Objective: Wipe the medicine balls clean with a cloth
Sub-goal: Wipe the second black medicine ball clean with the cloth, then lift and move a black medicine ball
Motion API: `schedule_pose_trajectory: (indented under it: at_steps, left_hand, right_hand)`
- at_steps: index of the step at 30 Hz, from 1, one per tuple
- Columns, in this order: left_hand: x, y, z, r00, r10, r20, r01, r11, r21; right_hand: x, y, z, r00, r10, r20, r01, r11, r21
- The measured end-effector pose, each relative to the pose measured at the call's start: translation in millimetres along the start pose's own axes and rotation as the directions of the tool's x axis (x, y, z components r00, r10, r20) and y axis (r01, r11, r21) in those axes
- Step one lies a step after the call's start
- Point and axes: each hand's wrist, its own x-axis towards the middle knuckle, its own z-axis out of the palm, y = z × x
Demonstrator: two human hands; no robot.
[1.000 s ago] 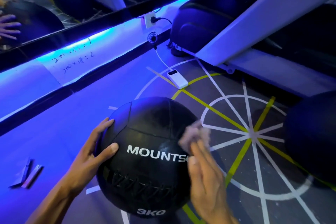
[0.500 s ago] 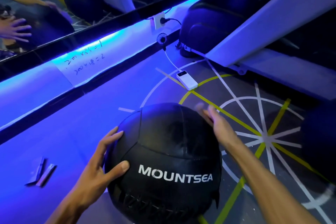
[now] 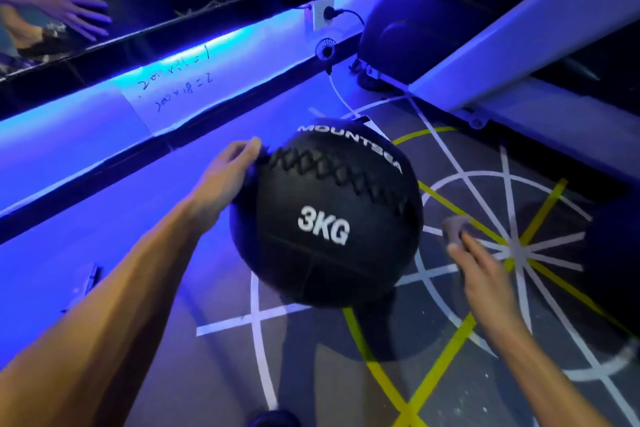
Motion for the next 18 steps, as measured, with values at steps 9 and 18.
schedule_pose_trajectory:
  at_steps: [9,18]
  left_hand:
    - [-1.7,-54.0,-24.1,0.985,-0.137,0.107,0.154,0.975,-0.163]
    - [28.6,-31.1,1.4,0.992,-0.126,-0.012,0.124,0.989,-0.078]
  right_hand:
    - [74.2,25.0,47.4,0.967,0.108,0.230,-0.122,0.991,0.052]
    - [130.8,11.3,65.9,0.970,0.186,0.157,-0.241,0.837,0.492]
